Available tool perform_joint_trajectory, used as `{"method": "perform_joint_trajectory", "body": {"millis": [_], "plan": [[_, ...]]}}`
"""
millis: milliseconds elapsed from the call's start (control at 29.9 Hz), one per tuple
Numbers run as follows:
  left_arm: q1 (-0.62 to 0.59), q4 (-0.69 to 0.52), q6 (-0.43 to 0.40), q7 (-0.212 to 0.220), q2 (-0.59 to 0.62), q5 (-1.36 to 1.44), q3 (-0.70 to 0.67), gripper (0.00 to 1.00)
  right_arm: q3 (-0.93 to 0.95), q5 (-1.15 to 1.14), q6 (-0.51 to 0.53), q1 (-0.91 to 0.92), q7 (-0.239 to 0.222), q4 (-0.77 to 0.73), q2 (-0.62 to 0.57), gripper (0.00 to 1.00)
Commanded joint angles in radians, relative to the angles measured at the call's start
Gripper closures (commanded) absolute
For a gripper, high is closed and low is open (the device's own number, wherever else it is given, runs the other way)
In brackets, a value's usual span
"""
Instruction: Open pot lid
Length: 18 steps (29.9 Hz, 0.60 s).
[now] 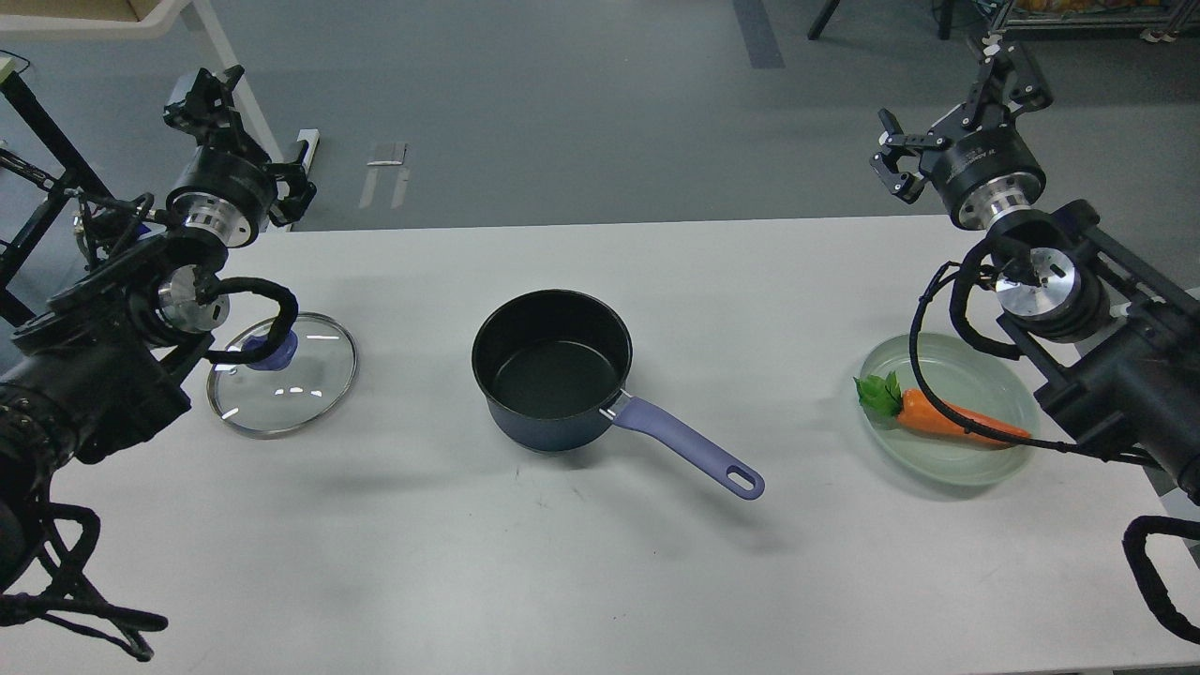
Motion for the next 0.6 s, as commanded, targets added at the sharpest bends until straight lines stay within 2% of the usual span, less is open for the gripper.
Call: {"method": "perform_joint_trajectory", "body": {"millis": [0, 268, 569], "plan": [[0.010, -0.005, -0.015, -0.001, -0.008, -0.032, -0.012, 0.01, 0.099, 0.016, 0.000, -0.054, -0.005, -0.001, 0.079, 0.00], [0.070, -0.146, -0.001, -0.003, 0.006, -0.045, -0.063, 0.01, 0.134, 0.018, -0.001, -0.083, -0.003, -0.010, 0.102, 0.00], [0.073, -0.155, 0.076, -0.003, 0.010, -0.042, -0.055, 0.01, 0.121, 0.016, 0.007, -0.083, -0.005, -0.046, 0.097, 0.00]]}}
